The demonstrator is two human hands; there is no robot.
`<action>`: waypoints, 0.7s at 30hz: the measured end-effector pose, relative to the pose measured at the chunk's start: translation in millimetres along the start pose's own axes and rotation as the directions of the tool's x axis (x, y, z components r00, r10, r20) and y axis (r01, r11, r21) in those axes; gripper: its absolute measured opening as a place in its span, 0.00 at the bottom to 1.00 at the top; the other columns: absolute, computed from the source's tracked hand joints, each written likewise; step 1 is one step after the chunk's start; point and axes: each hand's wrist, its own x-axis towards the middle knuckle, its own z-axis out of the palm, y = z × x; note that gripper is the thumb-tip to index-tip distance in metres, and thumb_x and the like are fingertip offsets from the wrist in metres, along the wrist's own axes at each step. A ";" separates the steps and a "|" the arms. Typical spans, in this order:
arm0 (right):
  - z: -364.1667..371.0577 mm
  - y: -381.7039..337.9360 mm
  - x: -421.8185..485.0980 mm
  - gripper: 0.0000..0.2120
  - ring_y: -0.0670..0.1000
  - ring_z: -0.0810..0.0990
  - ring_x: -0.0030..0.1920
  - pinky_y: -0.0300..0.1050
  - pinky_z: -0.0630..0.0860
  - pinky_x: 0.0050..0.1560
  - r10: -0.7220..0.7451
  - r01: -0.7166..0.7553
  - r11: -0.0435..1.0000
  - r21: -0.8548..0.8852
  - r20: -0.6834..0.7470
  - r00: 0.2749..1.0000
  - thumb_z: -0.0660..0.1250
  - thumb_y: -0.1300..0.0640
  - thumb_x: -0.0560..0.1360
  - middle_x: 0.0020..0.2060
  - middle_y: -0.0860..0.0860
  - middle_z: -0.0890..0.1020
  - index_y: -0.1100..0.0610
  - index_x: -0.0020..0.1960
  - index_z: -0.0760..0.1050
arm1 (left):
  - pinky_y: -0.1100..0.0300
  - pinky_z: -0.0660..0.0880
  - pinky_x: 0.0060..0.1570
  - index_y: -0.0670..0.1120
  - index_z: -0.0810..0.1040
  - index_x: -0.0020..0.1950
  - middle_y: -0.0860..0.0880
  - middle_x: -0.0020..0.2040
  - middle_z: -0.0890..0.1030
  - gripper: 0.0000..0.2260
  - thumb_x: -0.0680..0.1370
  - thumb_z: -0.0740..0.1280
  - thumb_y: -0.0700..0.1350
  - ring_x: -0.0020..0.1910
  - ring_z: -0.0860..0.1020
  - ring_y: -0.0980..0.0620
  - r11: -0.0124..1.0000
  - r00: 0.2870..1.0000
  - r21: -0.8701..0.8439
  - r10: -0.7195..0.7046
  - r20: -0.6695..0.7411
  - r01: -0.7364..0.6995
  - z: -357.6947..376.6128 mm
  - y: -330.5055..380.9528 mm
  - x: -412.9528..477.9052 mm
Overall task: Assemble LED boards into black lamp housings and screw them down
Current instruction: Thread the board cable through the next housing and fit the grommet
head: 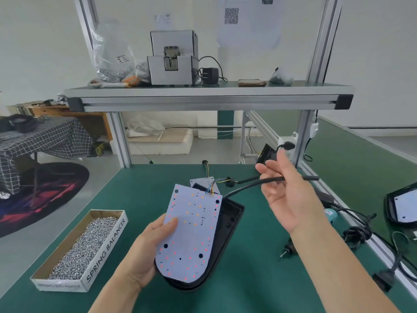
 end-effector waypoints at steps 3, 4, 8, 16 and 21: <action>9.0 -6.7 -1.5 0.23 0.53 0.86 0.39 0.38 0.82 0.33 0.097 -0.096 0.986 0.137 -0.004 0.995 0.74 0.42 0.71 0.41 0.61 0.84 0.62 0.46 0.75 | 0.51 0.81 0.51 0.46 0.82 0.62 0.40 0.63 0.82 0.29 0.66 0.80 0.57 0.59 0.83 0.40 1.000 1.000 0.007 0.012 -0.028 -0.012 -1.5 1.2 -1.0; 8.9 -7.2 -0.9 0.24 0.58 0.87 0.45 0.44 0.84 0.38 0.137 -0.140 0.976 0.166 0.030 0.990 0.71 0.41 0.73 0.46 0.65 0.84 0.63 0.48 0.74 | 0.50 0.81 0.51 0.47 0.83 0.62 0.40 0.63 0.82 0.28 0.66 0.80 0.57 0.59 0.83 0.40 1.000 0.999 -0.008 0.022 -0.045 -0.023 -2.0 3.0 -0.9; 5.7 -7.8 3.6 0.14 0.56 0.86 0.49 0.43 0.81 0.35 -0.015 0.007 0.986 -0.165 -0.047 0.999 0.61 0.51 0.84 0.48 0.60 0.86 0.61 0.47 0.75 | 0.50 0.82 0.48 0.47 0.84 0.60 0.39 0.62 0.82 0.20 0.69 0.76 0.50 0.57 0.83 0.40 0.998 0.995 -0.016 0.054 -0.085 -0.056 -3.5 15.5 -1.9; 19.9 11.7 1.0 0.05 0.49 0.86 0.39 0.39 0.81 0.40 0.041 0.344 0.408 -0.846 0.393 0.919 0.72 0.61 0.77 0.38 0.50 0.86 0.55 0.52 0.79 | 0.53 0.81 0.51 0.45 0.84 0.61 0.40 0.62 0.83 0.21 0.70 0.73 0.51 0.59 0.83 0.41 0.997 0.997 0.000 0.073 0.003 -0.073 22.4 23.5 0.4; 20.6 -20.0 4.1 0.03 0.50 0.83 0.35 0.40 0.79 0.39 -0.336 0.432 0.623 -0.652 0.275 0.901 0.71 0.60 0.78 0.34 0.50 0.83 0.60 0.49 0.79 | 0.51 0.81 0.52 0.42 0.84 0.61 0.38 0.62 0.82 0.23 0.68 0.74 0.50 0.59 0.82 0.39 0.999 0.998 -0.013 0.044 -0.038 -0.044 10.7 23.1 -2.8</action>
